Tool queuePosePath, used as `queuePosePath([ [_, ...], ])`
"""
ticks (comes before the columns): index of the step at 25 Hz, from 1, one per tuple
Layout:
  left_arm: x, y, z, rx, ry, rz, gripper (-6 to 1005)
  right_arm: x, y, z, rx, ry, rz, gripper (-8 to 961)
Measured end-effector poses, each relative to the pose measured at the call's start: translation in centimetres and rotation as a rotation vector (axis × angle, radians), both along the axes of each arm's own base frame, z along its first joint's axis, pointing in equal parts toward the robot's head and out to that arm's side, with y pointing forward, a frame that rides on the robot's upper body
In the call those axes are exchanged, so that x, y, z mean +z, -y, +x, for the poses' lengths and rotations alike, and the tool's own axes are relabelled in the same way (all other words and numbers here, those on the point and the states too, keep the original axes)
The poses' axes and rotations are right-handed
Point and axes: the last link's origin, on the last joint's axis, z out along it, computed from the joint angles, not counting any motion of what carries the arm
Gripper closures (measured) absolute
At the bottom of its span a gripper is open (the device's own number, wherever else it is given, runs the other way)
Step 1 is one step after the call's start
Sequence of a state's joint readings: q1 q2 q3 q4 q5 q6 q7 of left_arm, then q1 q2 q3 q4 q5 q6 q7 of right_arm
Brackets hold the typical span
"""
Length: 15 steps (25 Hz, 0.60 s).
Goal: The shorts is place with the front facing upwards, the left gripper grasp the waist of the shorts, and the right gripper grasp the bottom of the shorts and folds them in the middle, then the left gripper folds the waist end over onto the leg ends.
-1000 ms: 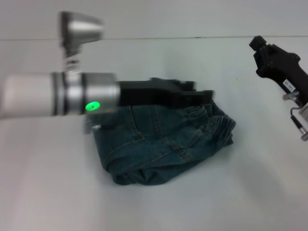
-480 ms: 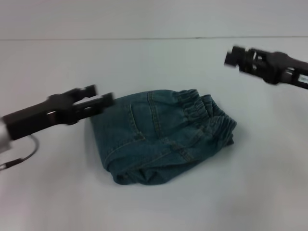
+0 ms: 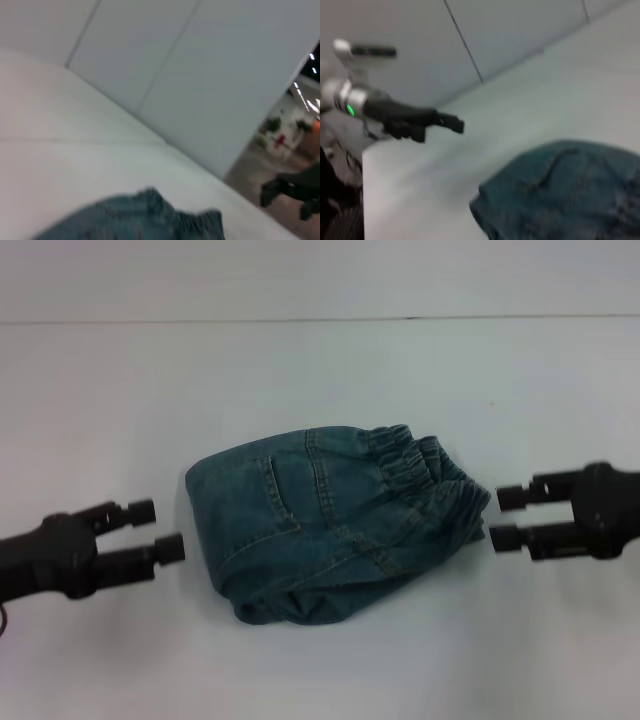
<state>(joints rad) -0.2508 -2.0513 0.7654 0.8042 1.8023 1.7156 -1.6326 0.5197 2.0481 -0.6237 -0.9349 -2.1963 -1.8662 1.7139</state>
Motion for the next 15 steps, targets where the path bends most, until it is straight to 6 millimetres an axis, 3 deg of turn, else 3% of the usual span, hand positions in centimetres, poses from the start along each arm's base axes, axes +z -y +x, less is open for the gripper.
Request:
queuePosePath([
  [15,-0.3,-0.1,-0.3,0.046,-0.055,-0.060,92,-1.5,-0.7,0.6,-0.045,0.085,-0.001,260],
])
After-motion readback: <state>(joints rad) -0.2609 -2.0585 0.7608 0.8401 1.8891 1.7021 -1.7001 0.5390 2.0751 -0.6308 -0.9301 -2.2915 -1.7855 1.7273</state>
